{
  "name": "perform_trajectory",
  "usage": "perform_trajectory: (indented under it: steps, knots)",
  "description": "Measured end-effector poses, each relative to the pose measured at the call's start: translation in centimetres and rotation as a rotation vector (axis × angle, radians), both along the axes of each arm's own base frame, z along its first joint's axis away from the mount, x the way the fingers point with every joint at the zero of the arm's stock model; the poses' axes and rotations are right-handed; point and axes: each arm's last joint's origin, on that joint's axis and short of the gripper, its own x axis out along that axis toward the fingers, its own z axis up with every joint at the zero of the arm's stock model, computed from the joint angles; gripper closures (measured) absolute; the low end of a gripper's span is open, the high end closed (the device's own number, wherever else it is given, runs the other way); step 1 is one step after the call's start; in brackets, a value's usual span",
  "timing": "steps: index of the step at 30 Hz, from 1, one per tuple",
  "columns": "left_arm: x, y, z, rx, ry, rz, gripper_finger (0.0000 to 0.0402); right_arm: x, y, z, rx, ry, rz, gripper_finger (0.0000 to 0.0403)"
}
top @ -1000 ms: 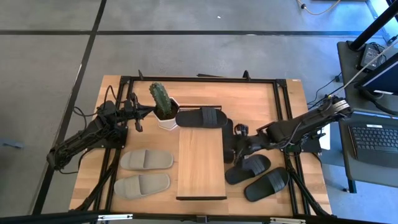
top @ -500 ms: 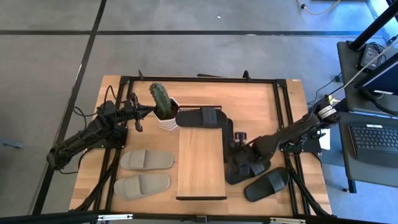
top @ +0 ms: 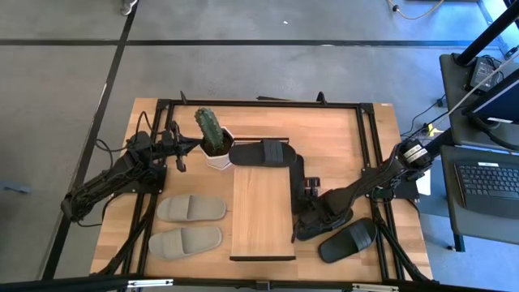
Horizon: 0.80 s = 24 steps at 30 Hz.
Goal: Pick and place slides into the shelf
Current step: Put the black slide on the shelf
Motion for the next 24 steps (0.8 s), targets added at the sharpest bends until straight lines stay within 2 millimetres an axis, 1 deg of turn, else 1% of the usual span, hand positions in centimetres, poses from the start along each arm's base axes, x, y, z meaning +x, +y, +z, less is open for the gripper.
perform_trajectory:
  steps: [11,24]
  knots:
    - [0.0,0.0,0.0,0.0,0.0,0.0,0.0401,-0.12,-0.02,-0.04,0.009,0.02,0.003,0.0269]
    - [0.0,0.0,0.0,0.001,0.0,0.001,0.0401,-0.11,-0.14,0.0,-0.027,0.006,0.002,0.0269]
